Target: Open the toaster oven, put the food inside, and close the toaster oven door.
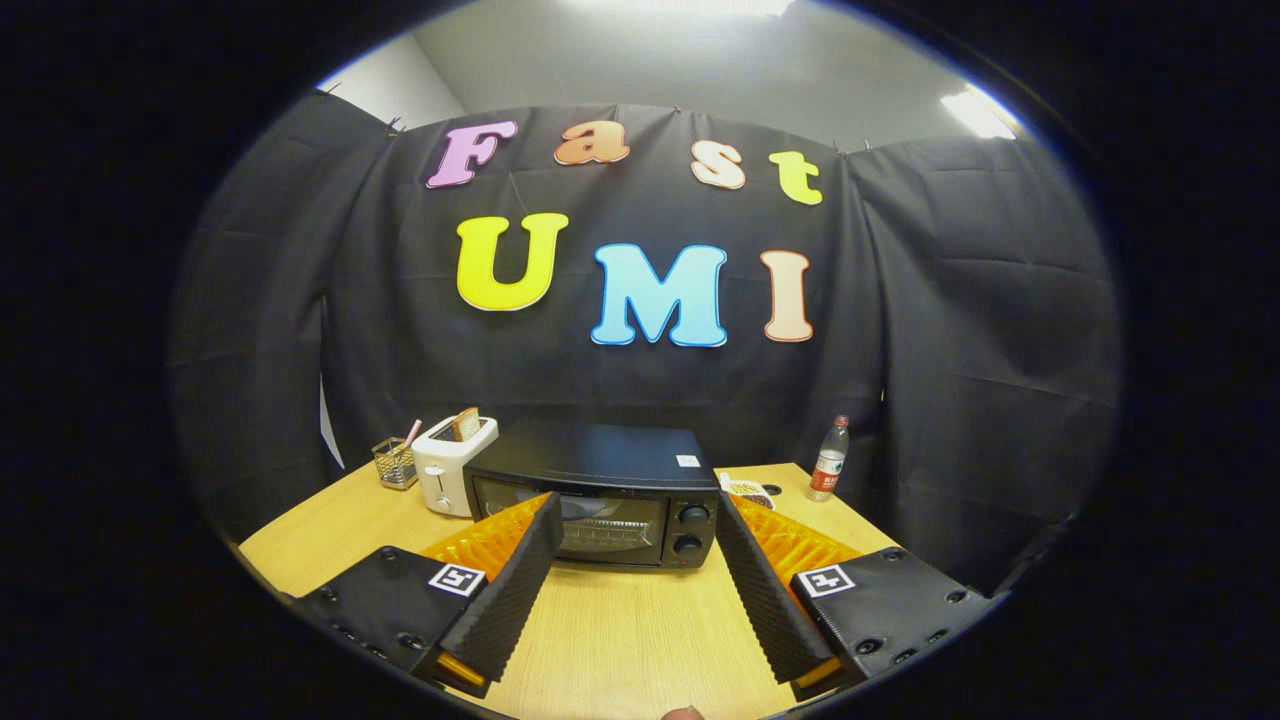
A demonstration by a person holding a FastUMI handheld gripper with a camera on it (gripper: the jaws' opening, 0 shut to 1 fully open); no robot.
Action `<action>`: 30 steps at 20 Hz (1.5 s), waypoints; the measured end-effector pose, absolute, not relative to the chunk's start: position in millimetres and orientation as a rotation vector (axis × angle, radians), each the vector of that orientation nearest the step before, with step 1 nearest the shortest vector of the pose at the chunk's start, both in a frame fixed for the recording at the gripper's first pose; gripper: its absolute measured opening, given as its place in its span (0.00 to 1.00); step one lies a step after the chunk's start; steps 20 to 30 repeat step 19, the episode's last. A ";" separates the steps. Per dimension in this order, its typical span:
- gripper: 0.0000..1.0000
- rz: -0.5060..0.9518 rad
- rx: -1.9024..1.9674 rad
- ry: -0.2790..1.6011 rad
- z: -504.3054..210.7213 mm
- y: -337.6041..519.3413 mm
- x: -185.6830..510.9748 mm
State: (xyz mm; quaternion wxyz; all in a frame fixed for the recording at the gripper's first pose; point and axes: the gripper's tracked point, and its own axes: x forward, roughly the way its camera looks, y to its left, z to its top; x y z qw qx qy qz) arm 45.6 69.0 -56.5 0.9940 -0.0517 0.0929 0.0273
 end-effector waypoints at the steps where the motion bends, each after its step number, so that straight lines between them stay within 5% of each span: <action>1: 0.98 0.054 -0.108 0.177 -54.2 64.5 40.9; 30: 0.97 0.021 -0.089 0.110 -34.1 29.3 12.1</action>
